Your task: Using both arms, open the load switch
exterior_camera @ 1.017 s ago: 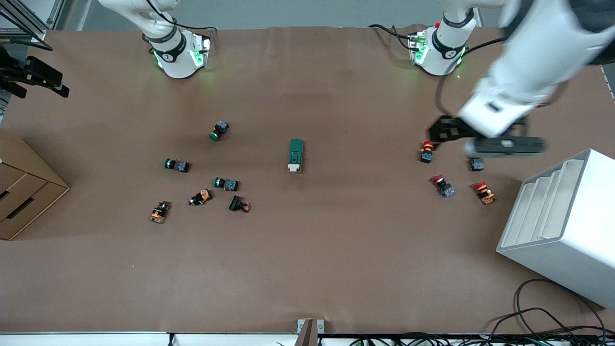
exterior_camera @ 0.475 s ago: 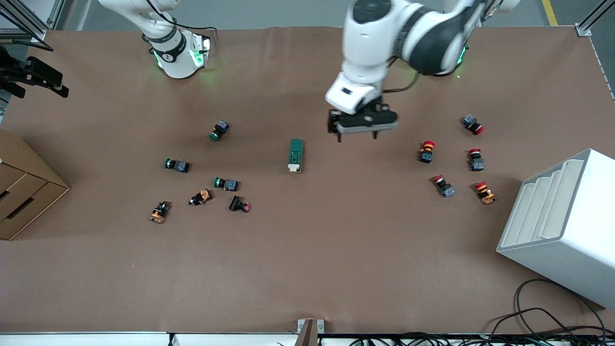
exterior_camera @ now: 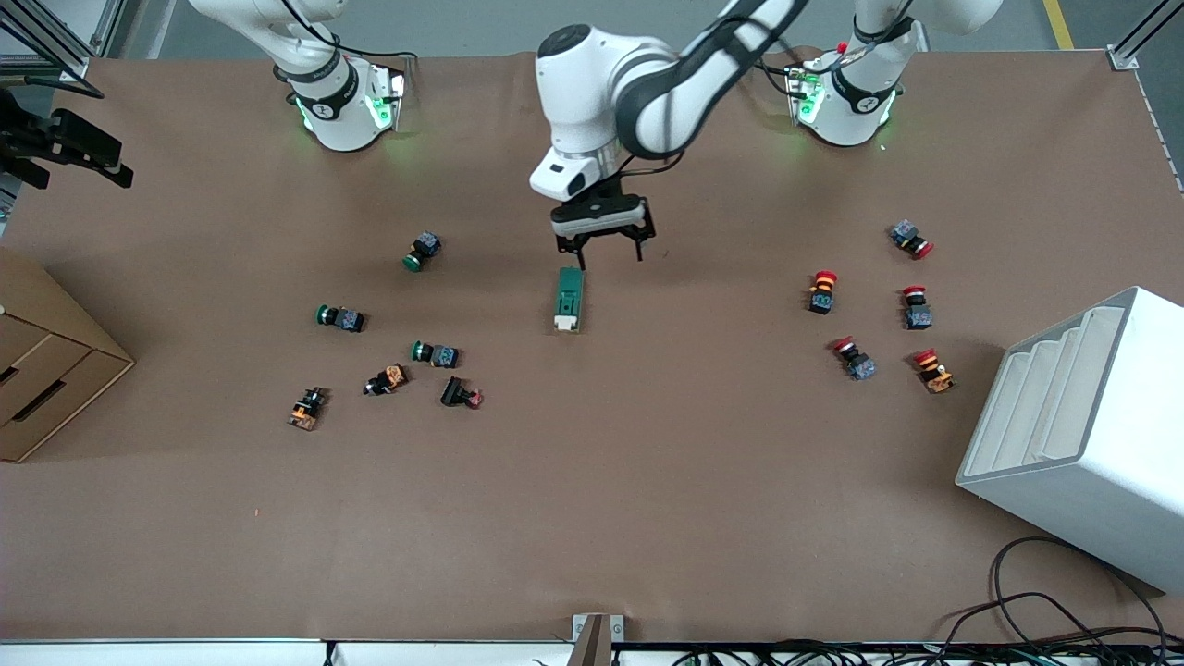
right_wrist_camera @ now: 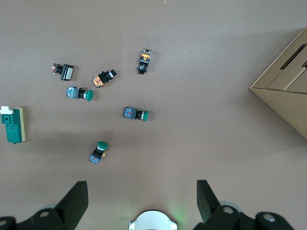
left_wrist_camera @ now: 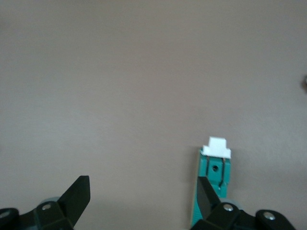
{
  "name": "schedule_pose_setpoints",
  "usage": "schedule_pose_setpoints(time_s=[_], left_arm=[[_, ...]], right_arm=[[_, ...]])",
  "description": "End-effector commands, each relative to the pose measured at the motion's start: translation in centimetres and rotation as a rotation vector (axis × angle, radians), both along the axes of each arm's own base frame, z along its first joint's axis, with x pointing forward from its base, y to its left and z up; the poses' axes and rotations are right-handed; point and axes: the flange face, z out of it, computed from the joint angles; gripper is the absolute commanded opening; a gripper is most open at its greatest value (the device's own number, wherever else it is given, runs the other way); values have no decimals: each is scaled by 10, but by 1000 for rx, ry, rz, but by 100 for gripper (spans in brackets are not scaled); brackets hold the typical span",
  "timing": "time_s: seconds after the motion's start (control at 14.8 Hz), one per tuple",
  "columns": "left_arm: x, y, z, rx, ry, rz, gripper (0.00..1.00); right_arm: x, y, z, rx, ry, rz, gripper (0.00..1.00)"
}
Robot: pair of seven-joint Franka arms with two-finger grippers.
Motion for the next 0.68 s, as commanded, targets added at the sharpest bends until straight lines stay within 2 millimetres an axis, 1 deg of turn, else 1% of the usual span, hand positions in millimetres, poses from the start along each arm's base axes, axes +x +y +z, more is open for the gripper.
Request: schedule_pose_setpoints(time_s=[0.0,0.14,0.2,0.34,0.41,0.47,0.54,0.61], left_arm=[[-35,-26,-34,6,-93,-54,98],[-53,-33,-68,-10,-172,-47,98],[-70,-38,-86,-18,-204,-68,98],[-96,-43,-117,-54,-278,-78,98],[-105,-43,-130,-65,-326,-98,98],[-106,-41,-142,-53,-385,-108,98],[-108,-40,-151,-47,-442,-108,98],[-115,-42,-158,-69,-473,-110,98]], right_arm=[[-6,-3,6,-14,-11,-8,100],[-2,-9,2,-16,-5,-29,100],[2,-12,1,-15,-3,-26,100],[17,-11,-16,-10,27,-32,100],[23,-9,-19,-16,27,-19,100],[31,-10,-28,-15,39,-20,100],[44,-12,-44,-13,52,-21,100],[52,-14,-51,-9,55,-24,100]])
